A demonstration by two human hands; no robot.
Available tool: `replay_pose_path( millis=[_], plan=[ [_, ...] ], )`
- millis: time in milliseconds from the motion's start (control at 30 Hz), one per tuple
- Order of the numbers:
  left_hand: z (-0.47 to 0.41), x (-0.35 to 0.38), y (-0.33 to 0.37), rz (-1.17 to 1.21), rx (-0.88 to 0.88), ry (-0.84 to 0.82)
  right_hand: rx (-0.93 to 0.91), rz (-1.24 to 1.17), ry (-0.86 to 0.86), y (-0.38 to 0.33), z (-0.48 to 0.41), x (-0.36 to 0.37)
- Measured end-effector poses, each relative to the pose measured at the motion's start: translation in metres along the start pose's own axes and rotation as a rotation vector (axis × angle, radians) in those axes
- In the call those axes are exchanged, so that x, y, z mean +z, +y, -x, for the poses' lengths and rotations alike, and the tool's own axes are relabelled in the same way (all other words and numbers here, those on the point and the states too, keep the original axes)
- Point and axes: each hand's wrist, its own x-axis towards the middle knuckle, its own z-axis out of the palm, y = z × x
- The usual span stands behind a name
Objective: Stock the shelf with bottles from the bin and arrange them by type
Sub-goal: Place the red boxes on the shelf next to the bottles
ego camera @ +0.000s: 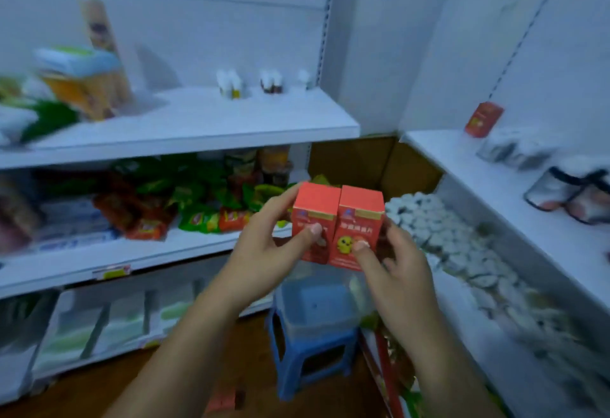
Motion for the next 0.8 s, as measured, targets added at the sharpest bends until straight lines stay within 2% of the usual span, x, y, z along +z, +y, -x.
replay_pose_path(
  millis=[167,367,600,800],
  plan=[
    [-0.022,0.049,0.078,-0.011,0.034,-0.033,-0.042,-0.088,0.062,-0.030,-0.003,-0.080],
    [-0.038,0.115,0.120,0.002,0.038,0.031,-0.066,-0.107,0.092,-0.025,-0.019,-0.147],
    [-0.076,0.179,0.135,-0.054,0.100,-0.056,-0.058,-0.075,0.139,-0.003,-0.052,-0.213],
    [-0.132,0.217,0.116,-0.039,0.105,-0.053,-0.033,-0.076,0.187,0.027,-0.098,-0.230]
  ],
)
